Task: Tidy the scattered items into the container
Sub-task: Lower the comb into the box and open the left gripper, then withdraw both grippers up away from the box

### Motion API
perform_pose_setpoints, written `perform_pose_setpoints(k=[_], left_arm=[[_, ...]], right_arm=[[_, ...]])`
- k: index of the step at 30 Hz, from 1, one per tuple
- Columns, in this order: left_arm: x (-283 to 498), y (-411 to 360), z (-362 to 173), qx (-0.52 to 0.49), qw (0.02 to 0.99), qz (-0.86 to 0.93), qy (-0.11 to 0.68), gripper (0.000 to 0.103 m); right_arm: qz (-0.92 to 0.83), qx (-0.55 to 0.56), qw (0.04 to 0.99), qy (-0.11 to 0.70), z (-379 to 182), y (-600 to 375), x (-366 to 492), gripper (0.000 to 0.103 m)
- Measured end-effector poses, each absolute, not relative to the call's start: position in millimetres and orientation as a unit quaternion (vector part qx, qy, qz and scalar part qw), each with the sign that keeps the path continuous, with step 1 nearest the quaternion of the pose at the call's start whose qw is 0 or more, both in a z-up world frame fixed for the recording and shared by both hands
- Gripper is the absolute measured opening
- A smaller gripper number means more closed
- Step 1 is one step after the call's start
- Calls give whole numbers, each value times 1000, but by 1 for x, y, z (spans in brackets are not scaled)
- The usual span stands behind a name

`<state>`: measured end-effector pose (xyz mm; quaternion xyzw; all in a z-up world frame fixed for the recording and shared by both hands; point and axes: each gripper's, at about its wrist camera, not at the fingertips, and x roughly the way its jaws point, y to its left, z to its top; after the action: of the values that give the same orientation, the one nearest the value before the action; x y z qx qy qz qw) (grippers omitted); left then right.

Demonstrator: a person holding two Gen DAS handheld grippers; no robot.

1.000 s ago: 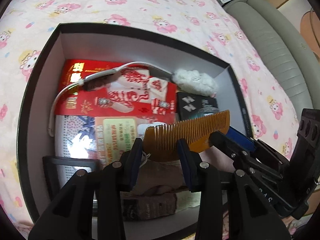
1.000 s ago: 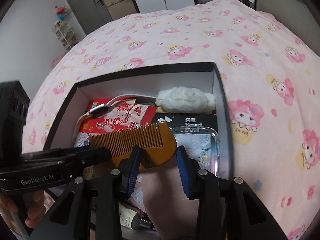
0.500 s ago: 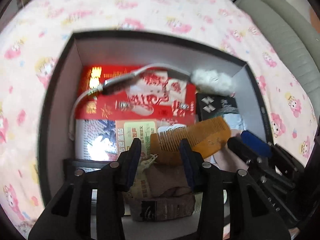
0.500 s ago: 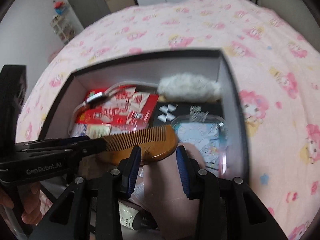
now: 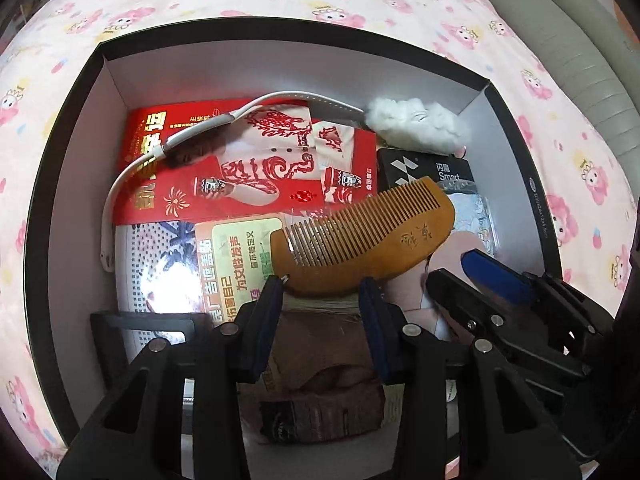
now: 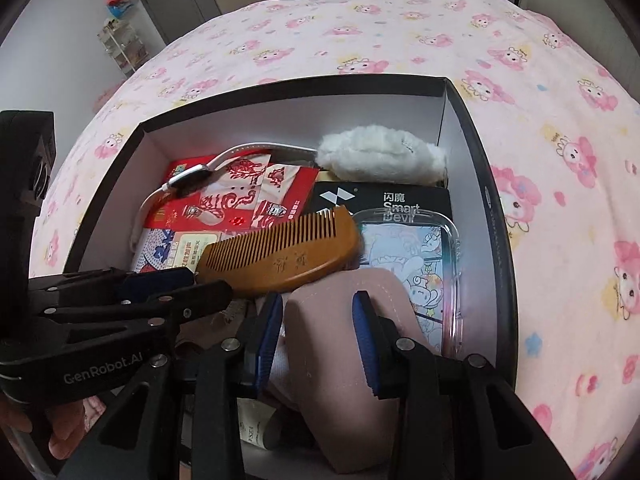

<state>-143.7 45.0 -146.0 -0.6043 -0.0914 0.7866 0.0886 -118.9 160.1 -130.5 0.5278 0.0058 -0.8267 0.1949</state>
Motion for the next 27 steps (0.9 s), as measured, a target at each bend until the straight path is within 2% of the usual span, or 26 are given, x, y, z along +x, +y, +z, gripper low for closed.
perform_pose_setpoints(k=[7, 13, 19, 27], left_arm=[[-126, 40, -126, -560, 88, 817, -103, 39], [-101, 45, -95, -515, 116, 842, -106, 41], [-70, 49, -75, -506, 151, 844, -98, 44], [-31, 39, -62, -496, 165, 846, -108, 45]], right_arm=[[-833, 516, 199, -8, -123, 166, -111, 33], [-862, 477, 172, -14, -94, 179, -89, 34], [-869, 460, 165, -74, -82, 194, -58, 39], [-877, 440, 181, -70, -61, 184, -23, 39]])
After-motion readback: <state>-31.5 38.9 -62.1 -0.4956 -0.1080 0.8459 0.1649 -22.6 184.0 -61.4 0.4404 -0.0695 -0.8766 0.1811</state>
